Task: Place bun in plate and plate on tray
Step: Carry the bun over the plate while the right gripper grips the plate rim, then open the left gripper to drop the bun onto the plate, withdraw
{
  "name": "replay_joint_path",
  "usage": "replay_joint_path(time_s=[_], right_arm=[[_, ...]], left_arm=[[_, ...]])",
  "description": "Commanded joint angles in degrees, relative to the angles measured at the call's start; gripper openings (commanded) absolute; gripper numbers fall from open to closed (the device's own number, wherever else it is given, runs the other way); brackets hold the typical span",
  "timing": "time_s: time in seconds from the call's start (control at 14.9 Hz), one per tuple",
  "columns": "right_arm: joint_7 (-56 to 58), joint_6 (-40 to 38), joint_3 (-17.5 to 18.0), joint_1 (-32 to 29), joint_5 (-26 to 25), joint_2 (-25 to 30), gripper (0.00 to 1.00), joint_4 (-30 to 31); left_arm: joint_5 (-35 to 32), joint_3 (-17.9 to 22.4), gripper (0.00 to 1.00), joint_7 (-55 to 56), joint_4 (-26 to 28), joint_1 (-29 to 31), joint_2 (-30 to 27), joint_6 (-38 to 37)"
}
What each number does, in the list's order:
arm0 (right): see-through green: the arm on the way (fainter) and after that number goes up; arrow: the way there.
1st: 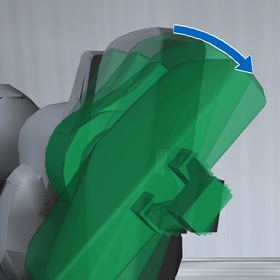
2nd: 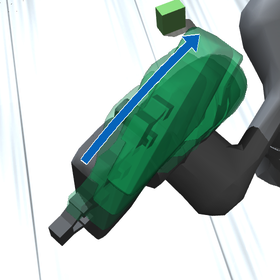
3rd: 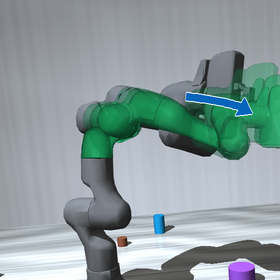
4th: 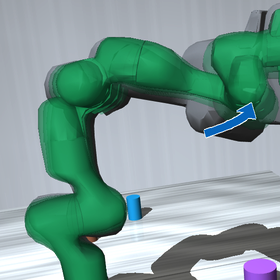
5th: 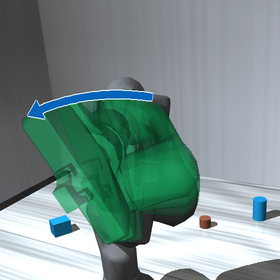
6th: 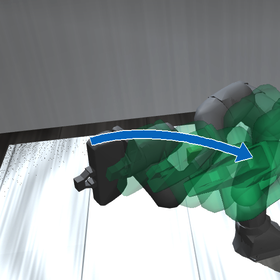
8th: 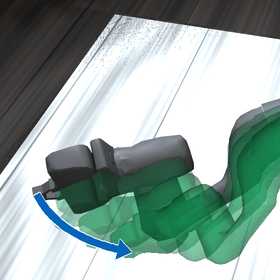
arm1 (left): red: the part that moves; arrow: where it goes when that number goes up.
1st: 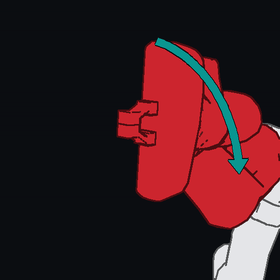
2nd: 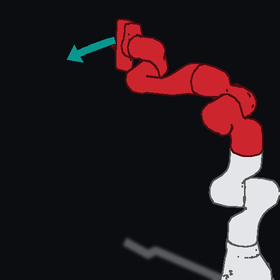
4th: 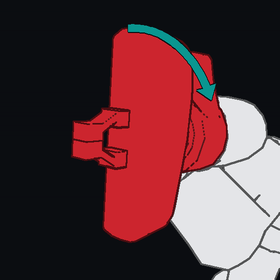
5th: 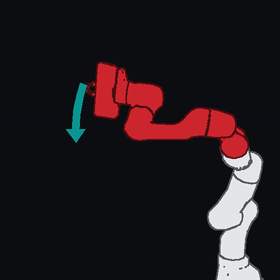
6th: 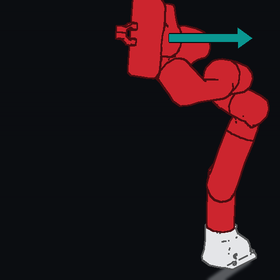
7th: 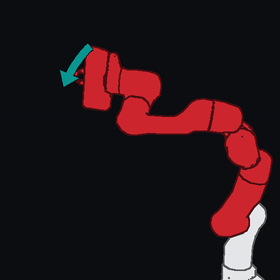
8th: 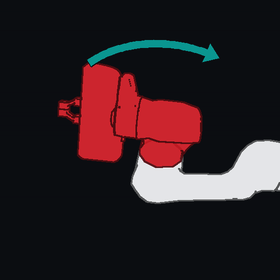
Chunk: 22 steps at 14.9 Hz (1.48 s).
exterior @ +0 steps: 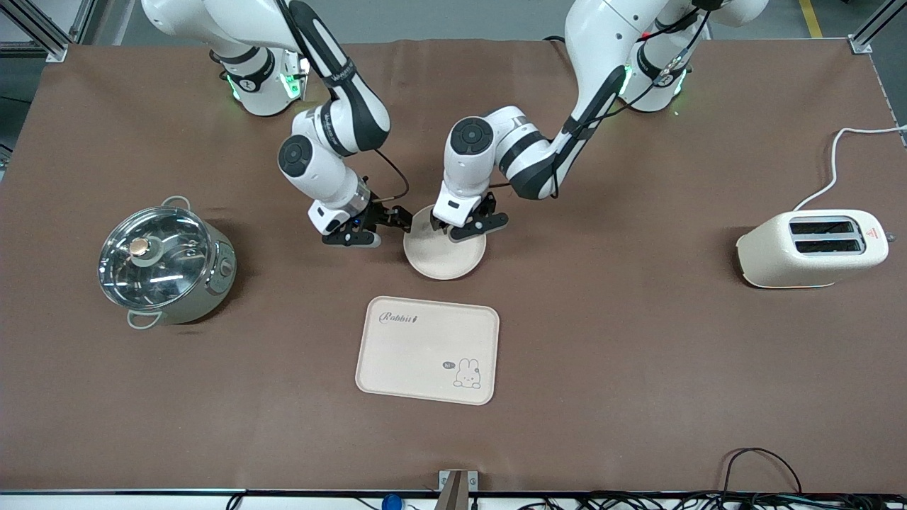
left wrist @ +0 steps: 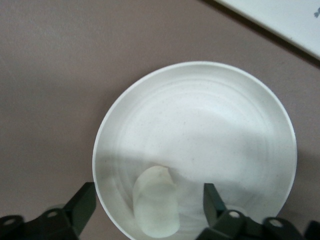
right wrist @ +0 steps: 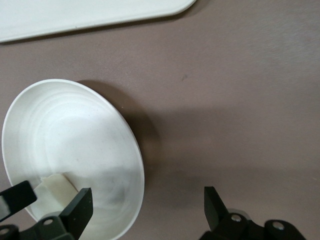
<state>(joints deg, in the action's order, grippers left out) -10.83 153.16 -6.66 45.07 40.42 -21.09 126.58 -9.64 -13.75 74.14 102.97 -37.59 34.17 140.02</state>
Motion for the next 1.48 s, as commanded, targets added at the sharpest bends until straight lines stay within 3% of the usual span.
replay_joint_path(time_s=[0.0,0.27,0.54,0.6,0.87,1.01,1.07,1.21,1.41], right_arm=[[-0.1,0.6,-0.6,1.4,1.9,-3.6,0.90,-3.4],[-0.1,0.8,-0.6,1.4,2.0,-6.2,0.75,-5.2],[0.0,2.4,-0.6,2.3,2.0,-6.9,0.48,-5.2],[0.1,2.6,-0.6,2.4,2.0,-6.9,0.37,-5.2],[0.1,5.2,-0.6,3.6,2.0,-7.9,0.24,-4.9],[0.3,5.2,-0.6,3.6,1.9,-7.8,0.04,-4.7],[0.4,5.0,-0.6,3.6,2.0,-7.3,0.00,-4.2],[0.5,4.1,-0.6,3.4,2.0,-3.0,0.00,-2.6],[1.0,-3.1,-0.8,0.9,2.0,8.6,0.00,0.8]], left_arm=[[-2.0,0.4,1.00,-8.1,-0.7,3.6,-3.0,-2.5],[-2.0,0.3,1.00,-29.4,-4.7,13.3,-5.3,-5.5],[-2.0,0.0,1.00,-48.2,-11.7,23.0,-5.7,-15.0],[-1.9,0.0,1.00,-51.3,-12.4,25.3,-6.9,-17.2],[-1.1,-0.4,1.00,-60.8,-12.6,31.8,-13.8,-25.7],[-0.6,-0.6,1.00,-65.0,-12.7,34.0,-18.2,-30.8],[0.1,-0.1,1.00,-67.3,-12.6,34.1,-20.5,-33.1],[0.8,0.5,1.00,-70.8,-11.8,35.0,-25.5,-36.6],[6.2,1.5,1.00,-70.9,-11.9,35.3,-32.8,-43.1]])
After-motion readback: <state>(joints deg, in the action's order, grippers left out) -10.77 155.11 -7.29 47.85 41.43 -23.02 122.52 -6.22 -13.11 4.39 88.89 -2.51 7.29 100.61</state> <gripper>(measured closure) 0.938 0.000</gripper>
